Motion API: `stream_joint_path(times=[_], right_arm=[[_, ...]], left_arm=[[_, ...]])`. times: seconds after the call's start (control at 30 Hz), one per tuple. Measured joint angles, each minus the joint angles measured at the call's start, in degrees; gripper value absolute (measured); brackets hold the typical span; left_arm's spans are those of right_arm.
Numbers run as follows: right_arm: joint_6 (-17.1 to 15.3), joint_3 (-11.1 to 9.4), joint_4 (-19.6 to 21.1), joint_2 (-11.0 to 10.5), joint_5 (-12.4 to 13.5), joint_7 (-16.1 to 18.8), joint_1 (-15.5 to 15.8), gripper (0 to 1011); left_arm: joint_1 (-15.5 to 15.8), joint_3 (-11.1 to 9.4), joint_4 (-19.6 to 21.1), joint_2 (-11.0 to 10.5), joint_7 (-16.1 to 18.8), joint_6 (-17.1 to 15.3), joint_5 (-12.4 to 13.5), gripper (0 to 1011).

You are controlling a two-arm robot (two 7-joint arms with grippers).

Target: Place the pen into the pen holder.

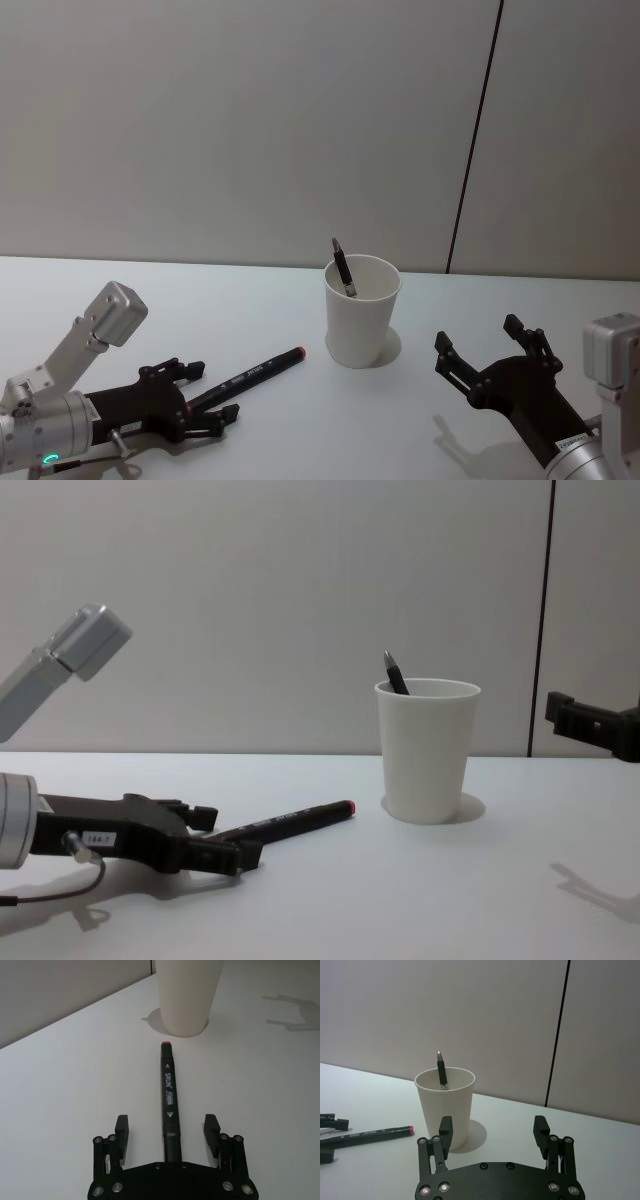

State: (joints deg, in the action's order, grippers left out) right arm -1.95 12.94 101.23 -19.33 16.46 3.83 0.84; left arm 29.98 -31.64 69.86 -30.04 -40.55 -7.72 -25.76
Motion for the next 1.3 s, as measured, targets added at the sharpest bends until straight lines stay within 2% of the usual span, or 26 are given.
stream_joint_path(times=[0.13, 0.17, 0.43, 1.17, 1.3], right_arm=[[0.0, 0.0, 0.0, 0.0, 0.0, 0.0, 0.0, 1001], [0.0, 0.0, 0.0, 0.0, 0.0, 0.0, 0.0, 1001], [0.0, 0.0, 0.0, 0.0, 0.0, 0.0, 0.0, 1001], [0.0, 0.0, 0.0, 0.0, 0.0, 0.0, 0.0, 1001], [0.0, 0.0, 0.0, 0.0, 0.0, 0.0, 0.0, 1001]], left_arm=[[0.05, -0.04, -0.06, 0.02, -0.04, 0.0, 0.0, 891], [0.06, -0.05, -0.08, 0.03, -0.06, -0.01, 0.0, 840], [0.11, -0.11, -0.15, 0.03, -0.07, -0.03, 0.01, 707], [-0.14, -0.08, -0.07, -0.03, -0.11, 0.31, -0.36, 553], [-0.37, -0.02, 0.09, -0.07, -0.24, 0.63, -0.64, 418]])
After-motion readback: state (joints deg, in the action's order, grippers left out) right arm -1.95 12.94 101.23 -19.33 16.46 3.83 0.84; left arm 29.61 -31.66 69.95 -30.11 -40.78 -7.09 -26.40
